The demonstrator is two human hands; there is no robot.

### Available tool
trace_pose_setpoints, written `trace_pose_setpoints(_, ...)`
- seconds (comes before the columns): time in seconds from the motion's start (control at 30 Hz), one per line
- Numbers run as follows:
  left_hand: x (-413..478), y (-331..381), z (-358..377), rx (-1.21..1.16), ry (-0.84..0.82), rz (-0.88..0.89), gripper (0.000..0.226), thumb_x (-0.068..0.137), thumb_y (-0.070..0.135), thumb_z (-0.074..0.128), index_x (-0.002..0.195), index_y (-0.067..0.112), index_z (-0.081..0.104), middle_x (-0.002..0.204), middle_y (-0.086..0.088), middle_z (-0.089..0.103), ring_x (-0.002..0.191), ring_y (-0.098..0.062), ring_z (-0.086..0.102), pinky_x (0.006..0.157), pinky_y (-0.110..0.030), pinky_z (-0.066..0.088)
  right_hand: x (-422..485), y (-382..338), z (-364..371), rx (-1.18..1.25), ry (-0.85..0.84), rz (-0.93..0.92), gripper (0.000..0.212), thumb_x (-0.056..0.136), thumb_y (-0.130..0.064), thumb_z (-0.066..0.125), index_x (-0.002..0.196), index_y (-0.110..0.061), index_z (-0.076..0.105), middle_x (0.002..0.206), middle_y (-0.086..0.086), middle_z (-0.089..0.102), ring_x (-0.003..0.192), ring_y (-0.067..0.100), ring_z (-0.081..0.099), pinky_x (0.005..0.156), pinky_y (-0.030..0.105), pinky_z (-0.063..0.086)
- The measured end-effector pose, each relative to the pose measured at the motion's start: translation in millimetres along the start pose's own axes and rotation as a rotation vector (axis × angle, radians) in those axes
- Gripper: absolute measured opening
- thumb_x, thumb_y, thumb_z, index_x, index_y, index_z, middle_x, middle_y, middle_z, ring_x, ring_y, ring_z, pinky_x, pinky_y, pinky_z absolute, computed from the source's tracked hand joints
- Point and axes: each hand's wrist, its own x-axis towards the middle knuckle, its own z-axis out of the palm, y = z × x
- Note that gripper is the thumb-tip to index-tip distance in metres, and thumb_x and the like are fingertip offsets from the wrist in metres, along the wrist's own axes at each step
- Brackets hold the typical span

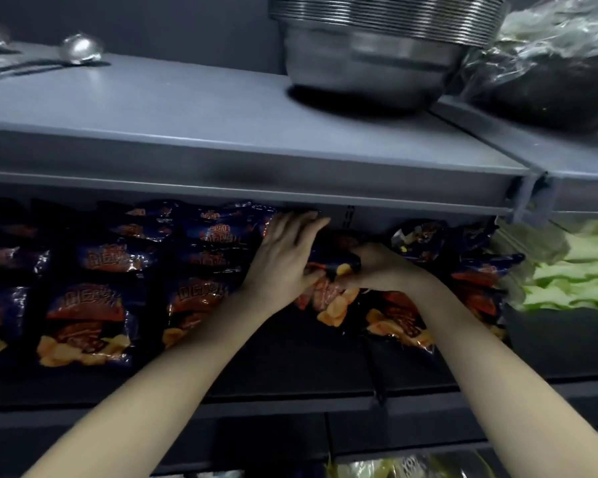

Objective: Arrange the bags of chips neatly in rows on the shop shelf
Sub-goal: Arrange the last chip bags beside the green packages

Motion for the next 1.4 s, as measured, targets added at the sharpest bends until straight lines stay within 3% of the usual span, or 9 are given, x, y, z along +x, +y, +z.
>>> trace_pose_setpoints(0.1, -17.0, 7.5, 1.0, -0.407, 0.282, -0.424, 0.089, 0.073, 0.037, 0.076, 0.142, 0.008, 0.028, 0.141, -0.010, 0.037, 0.133, -0.020, 0.031, 0.112, -0.030, 0.023, -7.8, 6.3, -9.7, 0.250, 0.123, 0.005, 0.025, 0.080, -0.018, 0.073, 0.102, -0.025, 0.062, 0.092, -0.009, 0.066, 0.084, 0.004, 0.061, 0.063, 0.009, 0.046)
trace_pose_setpoints(0.2, -24.7, 19.5, 3.8, -0.837, 0.153, -0.746, 0.092, 0.072, 0.037, 0.078, 0.143, 0.017, 0.023, 0.137, -0.001, 0.044, 0.124, -0.010, 0.043, 0.104, -0.025, 0.036, -18.0, 3.5, -2.0, 0.834, 0.224, 0.030, 0.027, 0.082, -0.011, 0.069, 0.104, -0.023, 0.059, 0.105, -0.001, 0.066, 0.096, 0.010, 0.062, 0.080, 0.029, 0.054)
trace_pose_setpoints(0.3, -26.7, 27.6, 3.3, -1.035, 0.012, -0.804, 0.045, 0.082, 0.022, 0.070, 0.119, 0.028, 0.045, 0.099, 0.022, 0.055, 0.093, 0.013, 0.057, 0.079, -0.009, 0.047, -21.0, 2.7, 23.4, 0.989, 0.139, 0.041, 0.034, 0.076, -0.017, 0.069, 0.108, -0.024, 0.059, 0.105, -0.003, 0.070, 0.098, 0.013, 0.066, 0.084, 0.032, 0.054)
trace_pose_setpoints(0.43, -29.8, 25.7, -1.3, -0.985, -0.116, -0.719, 0.045, 0.084, 0.025, 0.068, 0.123, 0.027, 0.044, 0.094, 0.027, 0.049, 0.087, 0.001, 0.057, 0.060, -0.018, 0.055, -20.4, 7.1, 40.9, 0.929, 0.194, 0.013, 0.044, 0.076, -0.024, 0.069, 0.119, -0.021, 0.056, 0.114, 0.001, 0.067, 0.104, 0.013, 0.065, 0.089, 0.028, 0.052)
trace_pose_setpoints(0.57, -37.8, 25.8, 5.9, -0.903, -0.038, -0.732, 0.066, 0.082, 0.021, 0.070, 0.137, 0.020, 0.034, 0.102, 0.028, 0.044, 0.088, 0.009, 0.052, 0.076, -0.029, 0.057, -7.9, 14.7, 43.6, 0.967, 0.389, 0.036, 0.057, 0.073, -0.022, 0.074, 0.124, -0.010, 0.054, 0.116, 0.009, 0.066, 0.107, 0.022, 0.064, 0.091, 0.037, 0.051)
trace_pose_setpoints(0.73, -72.9, 38.3, 40.7, -0.813, 0.073, -0.824, 0.073, 0.087, 0.011, 0.063, 0.145, 0.014, 0.020, 0.140, -0.002, 0.038, 0.094, -0.004, 0.060, 0.078, -0.016, 0.050, 24.7, 18.9, 53.9, 0.975, 0.549, 0.142, 0.047, 0.084, -0.007, 0.067, 0.128, -0.008, 0.050, 0.118, 0.015, 0.063, 0.102, 0.027, 0.063, 0.081, 0.035, 0.054)
trace_pose_setpoints(0.9, -106.9, 33.7, 65.8, -0.301, -0.245, -0.462, 0.035, 0.091, 0.020, 0.044, 0.123, 0.015, 0.055, 0.127, -0.006, 0.053, 0.116, -0.022, 0.052, 0.096, -0.027, 0.040, 45.4, 7.4, 84.7, 0.919, 0.417, 0.134, 0.050, 0.084, -0.004, 0.067, 0.130, -0.009, 0.048, 0.111, 0.004, 0.062, 0.098, 0.018, 0.062, 0.065, 0.017, 0.052)
trace_pose_setpoints(1.07, -109.4, 32.4, 74.8, -0.149, -0.283, -0.373, 0.035, 0.085, 0.023, 0.049, 0.116, 0.011, 0.060, 0.119, -0.008, 0.059, 0.112, -0.025, 0.055, 0.094, -0.033, 0.046, 59.0, 3.1, 107.0, 0.805, 0.365, 0.193, 0.068, 0.087, -0.006, 0.062, 0.145, -0.015, 0.028, 0.134, 0.000, 0.048, 0.125, 0.014, 0.044, 0.106, 0.033, 0.037)
trace_pose_setpoints(1.4, -106.5, 28.4, 76.4, -0.146, -0.426, -0.362, 0.046, 0.095, 0.029, 0.039, 0.138, 0.014, 0.041, 0.147, -0.006, 0.037, 0.136, -0.024, 0.029, 0.112, -0.035, 0.021, 37.5, 4.0, 103.4, 0.476, 0.678, 0.170, 0.072, 0.083, -0.011, 0.068, 0.145, -0.014, 0.031, 0.136, 0.005, 0.052, 0.127, 0.017, 0.047, 0.101, 0.018, 0.037)
